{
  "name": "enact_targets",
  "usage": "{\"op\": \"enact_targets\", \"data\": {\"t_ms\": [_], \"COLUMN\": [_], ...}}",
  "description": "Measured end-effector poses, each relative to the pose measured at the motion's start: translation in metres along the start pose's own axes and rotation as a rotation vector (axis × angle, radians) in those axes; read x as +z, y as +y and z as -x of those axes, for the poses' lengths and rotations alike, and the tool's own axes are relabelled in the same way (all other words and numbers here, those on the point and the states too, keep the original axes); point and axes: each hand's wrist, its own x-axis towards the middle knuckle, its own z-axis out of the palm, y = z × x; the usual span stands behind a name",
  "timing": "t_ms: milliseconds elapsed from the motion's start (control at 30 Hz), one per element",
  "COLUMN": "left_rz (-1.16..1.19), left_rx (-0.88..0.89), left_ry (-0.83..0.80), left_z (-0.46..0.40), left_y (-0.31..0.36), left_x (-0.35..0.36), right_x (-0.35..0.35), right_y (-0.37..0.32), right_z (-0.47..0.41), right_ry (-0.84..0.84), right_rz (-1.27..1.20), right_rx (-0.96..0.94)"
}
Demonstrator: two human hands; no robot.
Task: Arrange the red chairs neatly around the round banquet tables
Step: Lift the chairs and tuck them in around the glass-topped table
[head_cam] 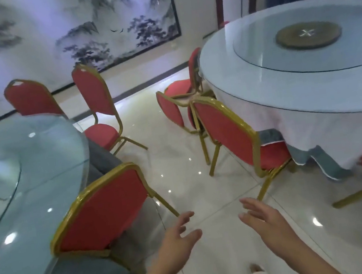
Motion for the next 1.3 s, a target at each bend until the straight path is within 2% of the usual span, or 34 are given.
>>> {"op": "enact_targets", "data": {"t_ms": [167, 300, 400, 600, 733, 867, 933, 1067, 1300], "left_rz": [0.034, 0.071, 0.114, 0.235, 0.176, 0.055, 0.002, -0.037, -0.143], "left_rx": [-0.02, -0.101, -0.127, -0.089, -0.074, -0.075, -0.098, -0.148, -0.179], "left_ry": [0.14, 0.145, 0.154, 0.169, 0.125, 0.127, 0.081, -0.01, -0.034], "left_z": [-0.08, -0.131, -0.193, -0.357, -0.453, -0.547, -0.588, -0.677, -0.86], "left_y": [0.044, 0.056, 0.065, 0.102, 0.137, 0.16, 0.166, 0.179, 0.222], "left_x": [-0.027, -0.033, -0.052, -0.121, -0.192, -0.253, -0.272, -0.302, -0.371], "right_x": [0.016, 0.04, 0.058, 0.094, 0.118, 0.136, 0.14, 0.144, 0.178], "right_y": [-0.051, -0.08, -0.098, -0.16, -0.23, -0.285, -0.295, -0.299, -0.335], "right_z": [-0.12, -0.195, -0.262, -0.409, -0.493, -0.579, -0.617, -0.696, -0.881], "right_ry": [-0.176, -0.317, -0.344, -0.303, -0.289, -0.172, -0.129, -0.153, -0.137], "right_rz": [0.105, 0.203, 0.246, 0.338, 0.444, 0.49, 0.509, 0.538, 0.494], "right_rx": [-0.012, -0.024, -0.013, -0.007, -0.027, -0.077, -0.049, 0.055, 0.157]}}
